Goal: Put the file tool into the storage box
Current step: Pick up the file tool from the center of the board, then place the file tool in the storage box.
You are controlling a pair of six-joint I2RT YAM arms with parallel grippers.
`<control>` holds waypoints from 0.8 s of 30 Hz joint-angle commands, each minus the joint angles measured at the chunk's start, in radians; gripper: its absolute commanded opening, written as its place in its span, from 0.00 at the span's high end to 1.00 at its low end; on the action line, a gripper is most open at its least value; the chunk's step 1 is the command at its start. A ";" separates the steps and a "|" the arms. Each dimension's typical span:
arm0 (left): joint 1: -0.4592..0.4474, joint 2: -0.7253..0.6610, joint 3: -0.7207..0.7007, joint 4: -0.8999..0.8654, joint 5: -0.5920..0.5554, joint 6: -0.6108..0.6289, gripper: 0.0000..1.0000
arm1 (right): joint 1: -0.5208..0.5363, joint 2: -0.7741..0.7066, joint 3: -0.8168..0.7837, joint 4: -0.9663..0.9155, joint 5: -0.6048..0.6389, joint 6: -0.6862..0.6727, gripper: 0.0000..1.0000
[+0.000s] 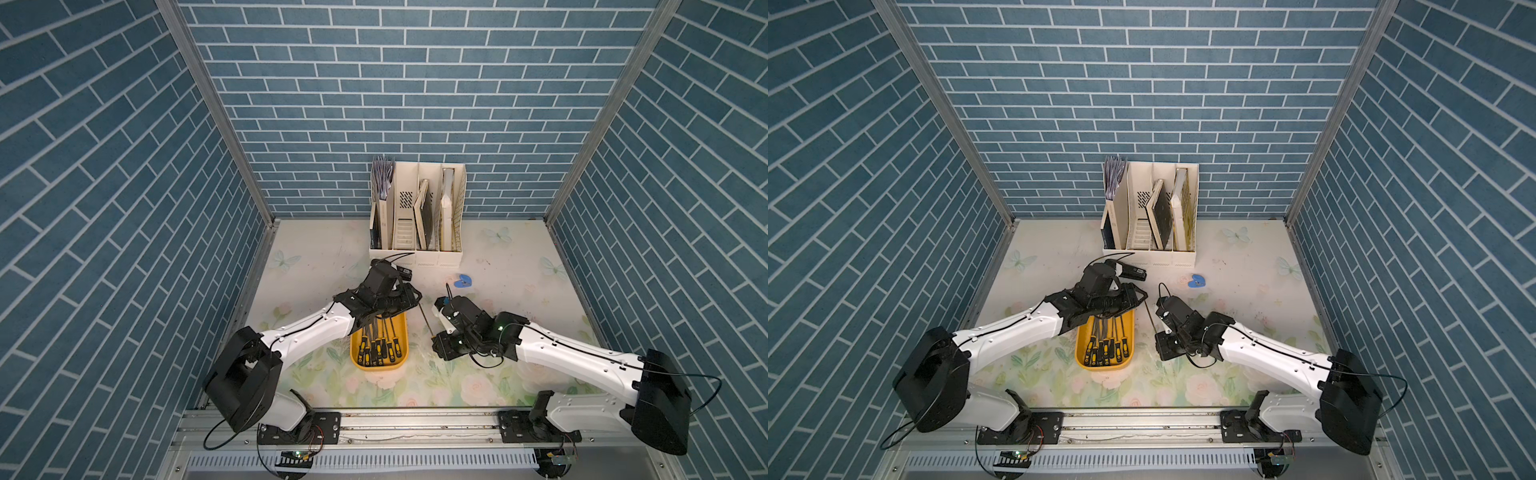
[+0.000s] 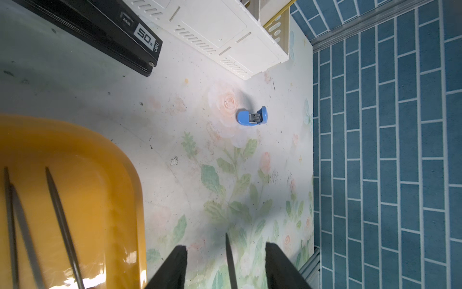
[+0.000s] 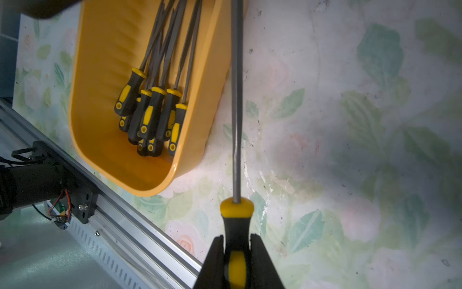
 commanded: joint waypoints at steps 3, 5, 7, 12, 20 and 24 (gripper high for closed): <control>-0.019 0.039 -0.007 0.020 -0.014 -0.005 0.47 | 0.014 0.020 0.054 0.038 -0.021 0.029 0.81; -0.022 0.047 -0.009 0.020 -0.015 -0.004 0.51 | 0.014 0.023 0.062 0.044 -0.027 0.032 0.81; -0.021 0.052 -0.010 0.021 -0.015 -0.007 0.60 | 0.016 0.029 0.064 0.051 -0.034 0.034 0.82; -0.023 0.056 -0.003 -0.001 -0.020 -0.001 0.87 | 0.017 0.039 0.057 0.056 -0.044 0.039 0.80; -0.021 0.040 0.000 -0.034 -0.019 0.026 1.00 | 0.017 0.026 0.054 0.051 -0.031 0.039 0.54; 0.015 0.017 0.004 -0.069 0.000 0.056 1.00 | 0.015 0.015 0.070 0.010 -0.006 0.035 0.33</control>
